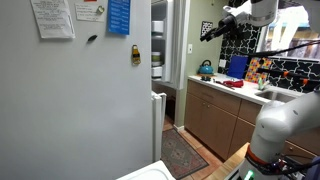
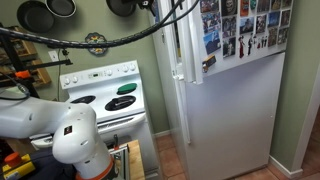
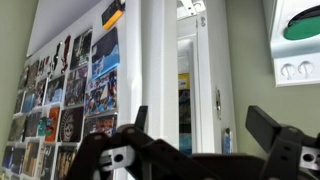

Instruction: Close the top fridge door

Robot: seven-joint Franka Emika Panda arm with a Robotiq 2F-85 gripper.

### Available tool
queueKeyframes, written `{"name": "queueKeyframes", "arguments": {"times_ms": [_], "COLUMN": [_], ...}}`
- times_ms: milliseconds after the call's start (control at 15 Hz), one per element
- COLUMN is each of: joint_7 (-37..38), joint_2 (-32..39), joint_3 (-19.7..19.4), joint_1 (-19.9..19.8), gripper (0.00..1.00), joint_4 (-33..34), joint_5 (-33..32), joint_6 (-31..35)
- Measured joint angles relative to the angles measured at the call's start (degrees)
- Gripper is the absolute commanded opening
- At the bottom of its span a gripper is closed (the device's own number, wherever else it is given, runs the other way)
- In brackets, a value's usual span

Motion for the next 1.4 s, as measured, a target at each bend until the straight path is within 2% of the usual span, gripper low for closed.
{"name": "queueKeyframes", "arguments": {"times_ms": [467,800,1000,1400], "joint_7": [-12.2,-21.1,-24.3,-28.4], "joint_2": [6.5,13.2,17.3,24.4], "joint_3": [-3.2,-5.5,-5.2,-2.9], "joint_1": [2.0,1.5,-0.5,-6.9], "gripper": [1.0,1.0,1.0,1.0], "joint_4": [1.6,4.6,6.3,9.4], "joint_5": [11.0,20.1,24.1,29.4], "joint_6": [1.7,-1.6,-5.6,-11.9]}}
